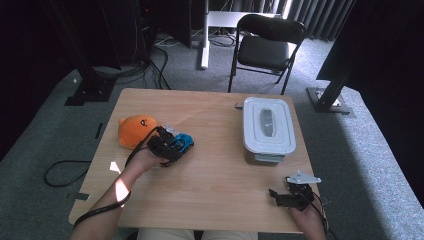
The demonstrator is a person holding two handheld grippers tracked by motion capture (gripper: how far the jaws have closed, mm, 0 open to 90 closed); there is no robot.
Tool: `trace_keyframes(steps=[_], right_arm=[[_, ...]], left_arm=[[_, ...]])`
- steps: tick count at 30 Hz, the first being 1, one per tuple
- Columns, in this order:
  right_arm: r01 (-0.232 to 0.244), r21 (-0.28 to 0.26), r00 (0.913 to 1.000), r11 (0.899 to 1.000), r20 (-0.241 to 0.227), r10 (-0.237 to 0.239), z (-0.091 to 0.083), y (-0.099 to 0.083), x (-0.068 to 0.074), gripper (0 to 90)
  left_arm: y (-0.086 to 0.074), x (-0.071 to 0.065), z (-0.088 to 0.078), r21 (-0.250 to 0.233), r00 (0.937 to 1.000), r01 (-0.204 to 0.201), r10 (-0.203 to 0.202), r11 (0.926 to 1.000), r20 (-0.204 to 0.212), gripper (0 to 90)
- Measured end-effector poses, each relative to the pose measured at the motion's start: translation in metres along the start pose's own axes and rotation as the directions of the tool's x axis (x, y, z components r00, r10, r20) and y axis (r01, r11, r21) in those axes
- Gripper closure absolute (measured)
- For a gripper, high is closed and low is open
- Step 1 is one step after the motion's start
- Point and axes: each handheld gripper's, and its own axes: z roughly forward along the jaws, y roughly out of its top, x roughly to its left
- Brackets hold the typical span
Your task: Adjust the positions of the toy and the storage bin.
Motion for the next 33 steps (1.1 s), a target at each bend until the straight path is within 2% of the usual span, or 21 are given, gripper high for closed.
trace_keyframes(steps=[2,7,9,10,13,14,19,20,23,25,29,33], right_arm=[[-0.002,0.0,1.0,1.0,0.001,0.002,0.0,0.0,0.0,14.2],[-0.003,0.0,1.0,1.0,0.001,0.003,0.0,0.0,0.0,14.2],[-0.004,0.0,1.0,1.0,0.002,0.004,0.0,0.0,0.0,14.2],[-0.004,0.0,1.0,1.0,0.002,0.004,0.0,0.0,0.0,14.2],[-0.003,0.0,1.0,1.0,0.002,0.003,0.0,0.0,0.0,14.2],[-0.003,0.0,1.0,1.0,0.002,0.003,0.0,0.0,0.0,14.2],[-0.004,0.0,1.0,1.0,0.002,0.004,0.0,0.0,0.0,14.1],[-0.004,0.0,1.0,1.0,0.002,0.004,0.0,0.0,0.0,14.2],[-0.006,0.0,1.0,1.0,0.003,0.006,0.0,0.0,0.0,14.2],[-0.007,0.0,1.0,1.0,0.005,0.007,0.0,0.0,0.0,14.2],[-0.007,0.0,1.0,1.0,0.005,0.007,0.0,0.0,0.0,14.2],[-0.007,0.0,1.0,1.0,0.005,0.007,0.0,0.0,0.0,14.2]], left_arm=[[-0.008,-0.006,-0.008,0.003,0.9997,-0.023,0.023,0.9997,-0.003,28.5],[-0.02,-0.01,-0.022,-0.013,0.9999,-0.016,0.016,0.9998,-0.001,28.5],[-0.029,-0.013,-0.032,-0.01,0.9991,-0.041,0.041,0.9991,-0.008,28.5],[-0.029,-0.013,-0.032,-0.01,0.9991,-0.041,0.041,0.9991,-0.008,28.5],[-0.045,-0.015,-0.043,-0.009,0.999,-0.043,0.043,0.999,-0.01,28.5],[-0.045,-0.015,-0.043,-0.009,0.999,-0.043,0.043,0.999,-0.01,28.5],[-0.065,-0.017,-0.052,0.004,0.9987,-0.05,0.05,0.9988,-0.015,28.5],[-0.072,-0.018,-0.054,0.005,0.9987,-0.048,0.048,0.9988,-0.014,28.5],[-0.08,-0.017,-0.057,0.005,0.9991,-0.041,0.041,0.9992,-0.013,28.5],[-0.092,-0.014,-0.061,-0.004,0.9998,-0.018,0.018,0.9998,-0.004,28.5],[-0.105,-0.013,-0.063,0.006,0.9997,-0.008,0.008,0.9999,-0.022,28.5],[-0.125,-0.013,-0.068,0.013,0.9999,-0.004,0.004,0.9999,-0.015,28.5]])
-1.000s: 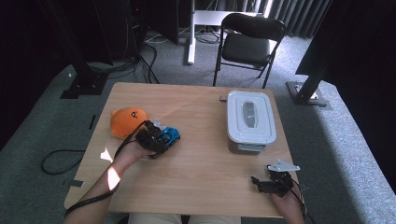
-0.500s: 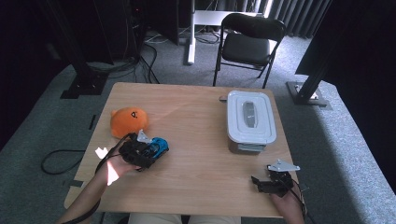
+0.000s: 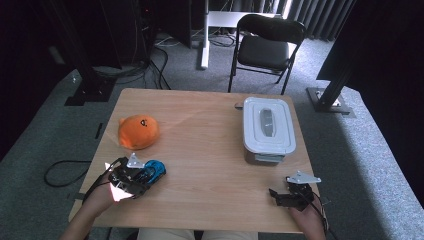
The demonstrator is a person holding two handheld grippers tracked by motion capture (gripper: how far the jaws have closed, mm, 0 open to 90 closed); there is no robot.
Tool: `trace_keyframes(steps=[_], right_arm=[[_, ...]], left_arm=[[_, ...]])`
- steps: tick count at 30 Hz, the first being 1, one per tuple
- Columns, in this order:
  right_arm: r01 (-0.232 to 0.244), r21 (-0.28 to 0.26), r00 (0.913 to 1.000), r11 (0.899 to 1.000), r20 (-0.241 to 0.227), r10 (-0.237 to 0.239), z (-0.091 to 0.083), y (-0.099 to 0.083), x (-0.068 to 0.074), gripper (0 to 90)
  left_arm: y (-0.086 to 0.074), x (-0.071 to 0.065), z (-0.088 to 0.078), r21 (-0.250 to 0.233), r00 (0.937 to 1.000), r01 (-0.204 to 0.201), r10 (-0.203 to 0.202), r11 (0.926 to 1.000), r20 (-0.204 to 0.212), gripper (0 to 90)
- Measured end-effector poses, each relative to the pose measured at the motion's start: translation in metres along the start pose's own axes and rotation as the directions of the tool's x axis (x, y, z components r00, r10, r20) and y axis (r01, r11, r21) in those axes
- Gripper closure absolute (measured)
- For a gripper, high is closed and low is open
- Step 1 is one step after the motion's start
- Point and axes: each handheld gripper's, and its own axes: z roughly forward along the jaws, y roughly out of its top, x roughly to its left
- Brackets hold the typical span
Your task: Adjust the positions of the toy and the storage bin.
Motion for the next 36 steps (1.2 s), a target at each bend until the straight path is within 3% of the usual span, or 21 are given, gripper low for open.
trace_keyframes(steps=[5,9,12,15,20,24,29,36], right_arm=[[0.0,0.0,1.0,1.0,0.0,0.0,0.0,0.0,0.0,14.2],[0.0,0.0,1.0,1.0,0.0,0.0,0.0,0.0,0.0,14.2],[0.0,0.0,1.0,1.0,0.0,0.0,0.0,0.0,0.0,14.2],[-0.001,0.0,1.0,1.0,0.0,0.001,0.0,0.0,0.0,14.2],[-0.002,0.0,1.0,1.0,0.001,0.002,0.0,0.0,0.0,14.2],[-0.002,0.0,1.0,1.0,0.001,0.002,0.0,0.0,0.0,14.2],[-0.002,0.0,1.0,1.0,0.001,0.002,0.0,0.0,0.0,14.2],[-0.002,0.0,1.0,1.0,0.002,0.002,0.0,0.0,0.0,14.2]], left_arm=[[-0.016,0.0,-0.002,0.002,0.9997,0.019,-0.019,0.9998,0.014,28.5],[-0.028,-0.001,-0.002,0.013,0.9995,0.003,-0.004,0.9999,0.031,28.5],[-0.034,0.0,-0.003,-0.003,0.9983,0.018,-0.018,0.9998,0.056,28.5],[-0.041,0.0,-0.002,-0.002,0.9985,0.01,-0.01,0.9999,0.054,28.5],[-0.045,-0.001,0.0,0.002,0.9982,-0.004,0.004,1.0,0.06,28.5],[-0.048,0.002,0.004,-0.012,0.9961,0.011,-0.01,0.9999,0.088,28.5],[-0.046,-0.001,0.004,0.005,0.9963,-0.038,0.037,0.9993,0.078,28.4],[-0.045,0.0,0.005,0.013,0.996,-0.028,0.026,0.9995,0.086,28.3]])
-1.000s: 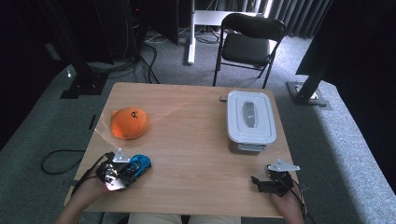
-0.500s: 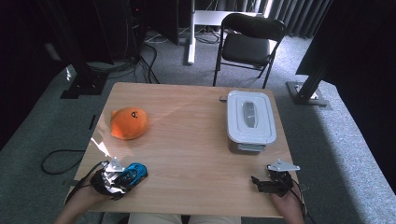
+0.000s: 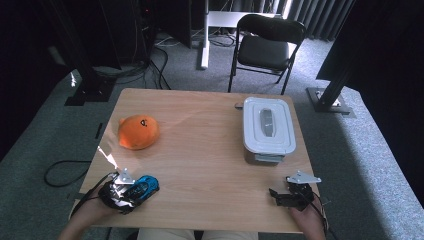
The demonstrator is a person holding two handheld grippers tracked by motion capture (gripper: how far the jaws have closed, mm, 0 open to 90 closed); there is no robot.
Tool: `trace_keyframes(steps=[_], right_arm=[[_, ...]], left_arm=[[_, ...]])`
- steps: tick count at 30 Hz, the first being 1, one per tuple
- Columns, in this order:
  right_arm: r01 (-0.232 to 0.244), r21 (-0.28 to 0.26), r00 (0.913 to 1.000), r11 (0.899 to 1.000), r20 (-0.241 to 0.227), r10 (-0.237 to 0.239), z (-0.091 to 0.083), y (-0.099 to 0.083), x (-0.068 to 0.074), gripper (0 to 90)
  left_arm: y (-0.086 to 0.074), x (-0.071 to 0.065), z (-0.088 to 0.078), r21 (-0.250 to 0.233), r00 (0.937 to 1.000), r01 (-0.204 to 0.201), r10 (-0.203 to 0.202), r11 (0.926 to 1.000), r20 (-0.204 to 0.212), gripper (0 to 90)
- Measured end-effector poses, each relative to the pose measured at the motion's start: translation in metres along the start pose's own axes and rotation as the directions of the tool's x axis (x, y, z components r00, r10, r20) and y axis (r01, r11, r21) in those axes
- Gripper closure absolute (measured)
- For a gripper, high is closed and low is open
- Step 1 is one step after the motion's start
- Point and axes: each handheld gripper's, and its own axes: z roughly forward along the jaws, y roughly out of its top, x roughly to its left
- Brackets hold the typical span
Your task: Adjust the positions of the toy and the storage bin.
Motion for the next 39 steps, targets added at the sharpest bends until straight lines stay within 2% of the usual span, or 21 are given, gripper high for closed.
trace_keyframes(steps=[7,8,11,12,14,15,16,19,21,22,24,25,26,29,30,31,33,34,35,37,39], right_arm=[[0.0,0.0,1.0,1.0,0.0,0.0,0.0,0.0,0.0,14.2],[0.0,0.0,1.0,1.0,0.0,0.0,0.0,0.0,0.0,14.2],[0.0,0.0,1.0,1.0,0.0,0.0,0.0,0.0,0.0,14.2],[0.0,0.0,1.0,1.0,0.0,0.0,0.0,0.0,0.0,14.2],[0.0,0.0,1.0,1.0,0.0,0.0,0.0,0.0,0.0,14.2],[0.0,0.0,1.0,1.0,0.0,0.0,0.0,0.0,0.0,14.2],[0.0,0.0,1.0,1.0,0.0,0.0,0.0,0.0,0.0,14.2],[0.0,0.0,1.0,1.0,0.0,0.0,0.0,0.0,0.0,14.2],[0.0,0.0,1.0,1.0,0.0,0.0,0.0,0.0,0.0,14.2],[0.0,0.0,1.0,1.0,0.0,0.0,0.0,0.0,0.0,14.2],[0.0,0.0,1.0,1.0,0.0,0.0,0.0,0.0,0.0,14.2],[0.0,0.0,1.0,1.0,0.0,0.0,0.0,0.0,0.0,14.2],[-0.001,0.0,1.0,1.0,0.0,0.001,0.0,0.0,0.0,14.2],[0.0,0.0,1.0,1.0,0.0,0.0,0.0,0.0,0.0,14.2],[0.0,0.0,1.0,1.0,0.0,0.0,0.0,0.0,0.0,14.2],[0.0,0.0,1.0,1.0,0.0,0.0,0.0,0.0,0.0,14.2],[0.0,0.0,1.0,1.0,0.0,0.0,0.0,0.0,0.0,14.2],[0.0,0.0,1.0,1.0,0.0,0.0,0.0,0.0,0.0,14.2],[0.0,0.0,1.0,1.0,0.0,0.0,0.0,0.0,0.0,14.2],[0.0,0.0,1.0,1.0,0.0,0.0,0.0,0.0,0.0,14.2],[0.0,0.0,1.0,1.0,0.0,0.0,0.0,0.0,0.0,14.2]], left_arm=[[-0.001,0.0,0.0,-0.013,0.9997,0.021,-0.021,0.9997,-0.007,27.4],[0.0,0.001,-0.002,-0.02,0.9995,0.033,-0.033,0.9993,-0.001,19.5],[0.003,0.003,-0.009,-0.043,0.9987,0.05,-0.05,0.9978,-0.009,18.2],[0.004,0.005,-0.011,-0.047,0.9982,0.06,-0.06,0.9971,-0.006,10.7],[0.006,0.011,-0.02,-0.069,0.997,0.076,-0.077,0.9947,-0.008,7.5],[0.006,0.011,-0.02,-0.069,0.997,0.076,-0.077,0.9947,-0.008,1.1],[0.006,0.012,-0.021,-0.076,0.9961,0.087,-0.088,0.9933,-0.007,1.1],[0.006,0.022,-0.026,-0.108,0.9885,0.139,-0.145,0.9844,-0.045,1.0],[0.006,0.03,-0.027,-0.137,0.983,0.17,-0.178,0.9758,-0.046,1.6],[0.006,0.033,-0.027,-0.144,0.981,0.176,-0.186,0.9738,-0.057,5.9],[0.007,0.041,-0.026,-0.141,0.9755,0.191,-0.204,0.9713,-0.082,5.9],[0.008,0.045,-0.026,-0.149,0.9753,0.19,-0.204,0.9705,-0.085,6.0],[0.008,0.048,-0.027,-0.163,0.9714,0.201,-0.218,0.9659,-0.094,6.0],[0.01,0.06,-0.026,-0.178,0.9586,0.217,-0.244,0.9599,-0.148,6.8],[0.011,0.065,-0.025,-0.178,0.9572,0.218,-0.246,0.9595,-0.153,6.8],[0.013,0.073,-0.023,-0.185,0.9531,0.228,-0.258,0.9559,-0.158,6.9],[0.014,0.077,-0.022,-0.195,0.9513,0.227,-0.261,0.954,-0.165,8.0],[0.015,0.081,-0.021,-0.205,0.9479,0.237,-0.272,0.9498,-0.166,15.1],[0.016,0.084,-0.021,-0.218,0.9422,0.247,-0.286,0.9442,-0.174,15.1],[0.019,0.092,-0.019,-0.217,0.9398,0.251,-0.291,0.9434,-0.179,16.4],[0.022,0.098,-0.017,-0.228,0.9324,0.258,-0.304,0.9389,-0.196,17.3]])
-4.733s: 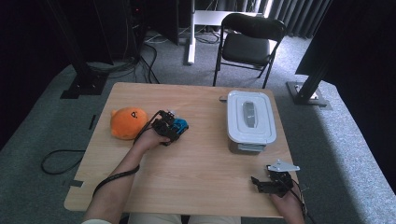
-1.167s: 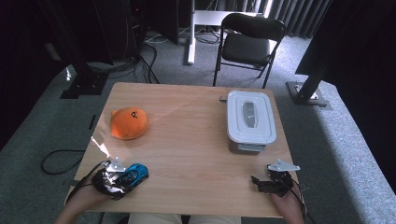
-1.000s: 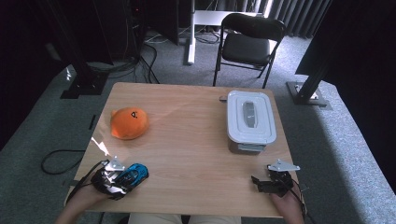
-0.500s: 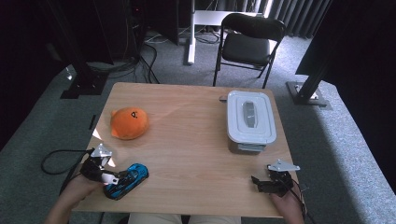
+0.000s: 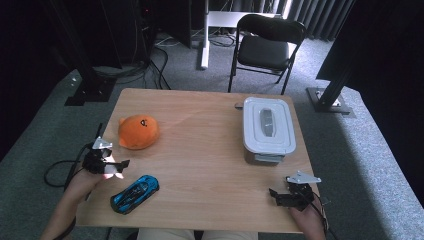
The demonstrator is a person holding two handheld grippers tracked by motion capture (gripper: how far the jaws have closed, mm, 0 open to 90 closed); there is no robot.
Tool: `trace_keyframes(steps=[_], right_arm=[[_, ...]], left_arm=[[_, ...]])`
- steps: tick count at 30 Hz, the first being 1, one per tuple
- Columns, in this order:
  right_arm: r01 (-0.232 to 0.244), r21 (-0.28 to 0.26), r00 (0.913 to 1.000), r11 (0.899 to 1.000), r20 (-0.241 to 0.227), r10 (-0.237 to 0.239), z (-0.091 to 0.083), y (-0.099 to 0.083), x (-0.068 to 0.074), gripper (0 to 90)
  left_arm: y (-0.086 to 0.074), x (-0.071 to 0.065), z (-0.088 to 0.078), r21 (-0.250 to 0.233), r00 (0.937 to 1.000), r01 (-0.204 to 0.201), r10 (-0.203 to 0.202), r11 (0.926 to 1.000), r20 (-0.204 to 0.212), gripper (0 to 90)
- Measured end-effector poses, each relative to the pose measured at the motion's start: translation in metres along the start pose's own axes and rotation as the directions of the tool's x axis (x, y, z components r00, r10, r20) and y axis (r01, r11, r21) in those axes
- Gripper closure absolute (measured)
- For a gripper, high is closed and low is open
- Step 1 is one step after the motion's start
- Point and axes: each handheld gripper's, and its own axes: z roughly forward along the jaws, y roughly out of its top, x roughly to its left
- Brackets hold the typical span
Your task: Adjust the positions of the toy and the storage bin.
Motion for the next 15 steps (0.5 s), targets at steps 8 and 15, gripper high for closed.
trace_keyframes(steps=[8,15], right_arm=[[-0.001,0.0,1.0,1.0,0.001,0.001,0.0,0.0,0.0,14.4],[-0.001,0.0,1.0,1.0,0.001,0.001,0.0,0.0,0.0,14.5]], left_arm=[[0.012,0.012,0.013,-0.013,0.9977,-0.033,0.033,0.9994,-0.059,41.9],[0.019,0.017,0.023,-0.011,0.9957,-0.032,0.031,0.9994,-0.087,47.3]])
